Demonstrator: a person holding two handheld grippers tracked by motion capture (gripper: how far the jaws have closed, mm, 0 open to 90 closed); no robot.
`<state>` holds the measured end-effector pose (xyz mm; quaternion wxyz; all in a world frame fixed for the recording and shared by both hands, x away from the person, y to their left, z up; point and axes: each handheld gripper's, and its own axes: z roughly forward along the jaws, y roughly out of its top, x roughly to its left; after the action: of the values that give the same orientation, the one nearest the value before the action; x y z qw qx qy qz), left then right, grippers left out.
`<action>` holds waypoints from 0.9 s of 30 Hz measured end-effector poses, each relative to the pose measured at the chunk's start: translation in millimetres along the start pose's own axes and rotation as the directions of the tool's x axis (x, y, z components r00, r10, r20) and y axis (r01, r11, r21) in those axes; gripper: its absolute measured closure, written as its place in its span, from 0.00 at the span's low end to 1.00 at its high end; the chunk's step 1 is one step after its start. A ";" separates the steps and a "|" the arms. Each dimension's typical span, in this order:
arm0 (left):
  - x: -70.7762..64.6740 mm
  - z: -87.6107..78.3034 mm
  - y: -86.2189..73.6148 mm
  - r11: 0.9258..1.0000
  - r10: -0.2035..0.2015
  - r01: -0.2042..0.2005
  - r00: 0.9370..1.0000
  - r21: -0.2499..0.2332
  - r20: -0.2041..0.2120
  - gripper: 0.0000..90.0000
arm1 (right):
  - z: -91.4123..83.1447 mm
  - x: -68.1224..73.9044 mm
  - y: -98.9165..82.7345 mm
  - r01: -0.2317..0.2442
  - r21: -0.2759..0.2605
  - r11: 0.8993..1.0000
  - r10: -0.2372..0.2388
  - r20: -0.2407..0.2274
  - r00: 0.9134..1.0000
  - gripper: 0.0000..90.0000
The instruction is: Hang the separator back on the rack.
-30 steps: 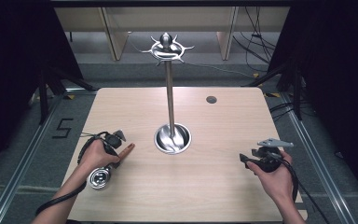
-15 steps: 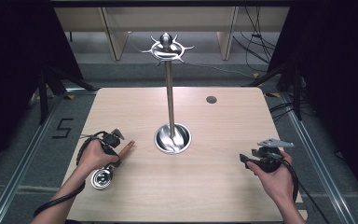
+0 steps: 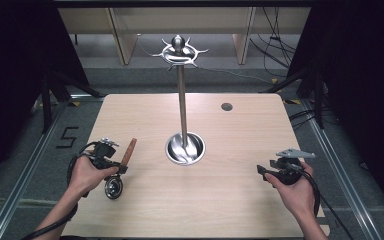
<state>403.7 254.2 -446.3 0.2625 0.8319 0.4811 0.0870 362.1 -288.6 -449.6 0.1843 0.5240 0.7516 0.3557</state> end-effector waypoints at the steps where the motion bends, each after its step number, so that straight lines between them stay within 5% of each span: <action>1: -0.9 -3.2 -2.2 1.000 0.006 -0.006 1.000 -0.030 -0.001 0.76 | 0.0 0.0 -0.1 0.000 0.000 1.000 0.000 0.000 1.000 0.49; 5: -5.0 -11.6 -10.8 0.989 0.011 -0.012 1.000 -0.148 -0.007 0.76 | 0.3 0.0 -0.3 0.002 0.000 1.000 -0.002 0.001 1.000 0.49; 13: -14.9 -28.8 -25.4 0.972 0.059 -0.060 0.998 -0.229 -0.013 0.76 | 0.0 0.0 -0.5 0.003 0.003 1.000 -0.003 0.007 1.000 0.49; 17: -24.6 -31.9 -28.8 0.948 0.041 -0.041 0.999 -0.315 -0.004 0.76 | -0.1 -0.4 -0.4 0.005 0.006 1.000 -0.005 0.000 1.000 0.49; 23: -35.0 -40.6 -29.6 0.924 0.054 -0.063 0.998 -0.377 -0.035 0.76 | 0.1 -0.5 -0.5 0.005 0.005 1.000 -0.005 -0.003 1.000 0.49; 27: -40.6 -43.2 -28.9 0.904 0.023 -0.029 1.000 -0.428 -0.019 0.76 | 0.4 -0.4 -0.7 0.008 0.008 1.000 -0.008 0.003 1.000 0.49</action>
<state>343.5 246.7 -420.3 0.4341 0.7600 0.4407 0.1993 362.1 -288.9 -450.5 0.1849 0.5224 0.7547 0.3511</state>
